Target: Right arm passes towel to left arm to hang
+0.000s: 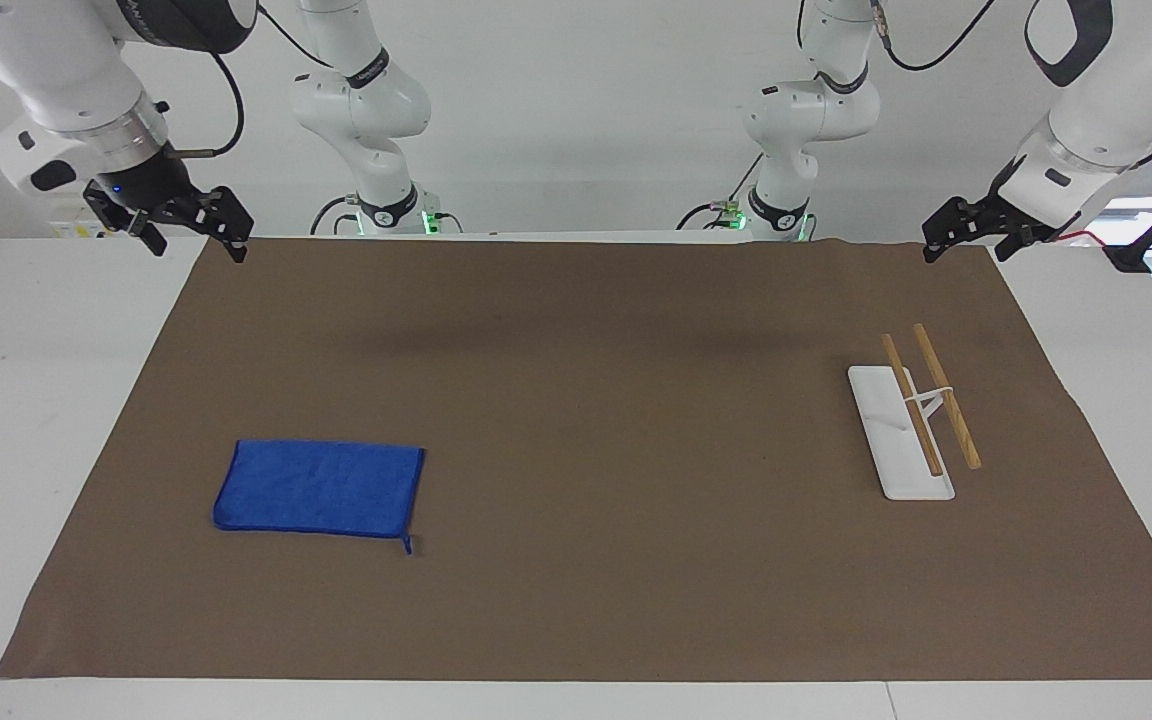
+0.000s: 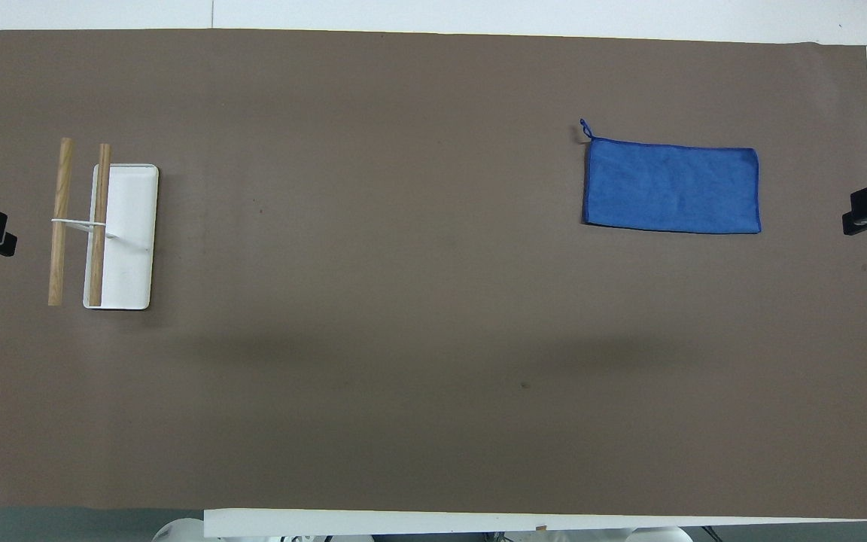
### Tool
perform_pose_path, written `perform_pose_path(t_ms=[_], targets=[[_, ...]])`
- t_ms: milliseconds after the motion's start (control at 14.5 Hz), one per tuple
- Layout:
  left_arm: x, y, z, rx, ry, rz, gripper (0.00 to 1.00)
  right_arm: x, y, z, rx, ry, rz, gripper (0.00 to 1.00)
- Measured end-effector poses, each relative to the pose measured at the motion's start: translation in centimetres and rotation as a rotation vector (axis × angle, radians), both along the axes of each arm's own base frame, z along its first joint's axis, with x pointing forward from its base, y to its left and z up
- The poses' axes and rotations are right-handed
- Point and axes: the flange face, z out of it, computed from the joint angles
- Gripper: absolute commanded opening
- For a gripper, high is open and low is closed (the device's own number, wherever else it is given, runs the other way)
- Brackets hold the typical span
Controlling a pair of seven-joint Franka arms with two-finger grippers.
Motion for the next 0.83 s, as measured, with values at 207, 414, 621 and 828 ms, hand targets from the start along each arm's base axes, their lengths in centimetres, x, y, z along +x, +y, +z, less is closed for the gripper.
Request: perform_pose_path(t_ms=[207, 414, 621, 828], targets=[[0.00, 0.00, 0.00, 0.000, 0.000, 0.000, 1.00, 0.02, 0.22, 0.00, 0.000, 0.000, 0.004, 1.00], [0.00, 0.00, 0.00, 0.000, 0.000, 0.000, 1.00, 0.03, 0.33, 0.00, 0.000, 0.000, 0.006, 1.00], [0.00, 0.00, 0.00, 0.000, 0.000, 0.000, 1.00, 0.03, 0.34, 0.00, 0.000, 0.000, 0.007, 1.00], [0.00, 0.00, 0.00, 0.000, 0.000, 0.000, 1.00, 0.65, 0.79, 0.14, -0.003, -0.045, 0.027, 1.00]])
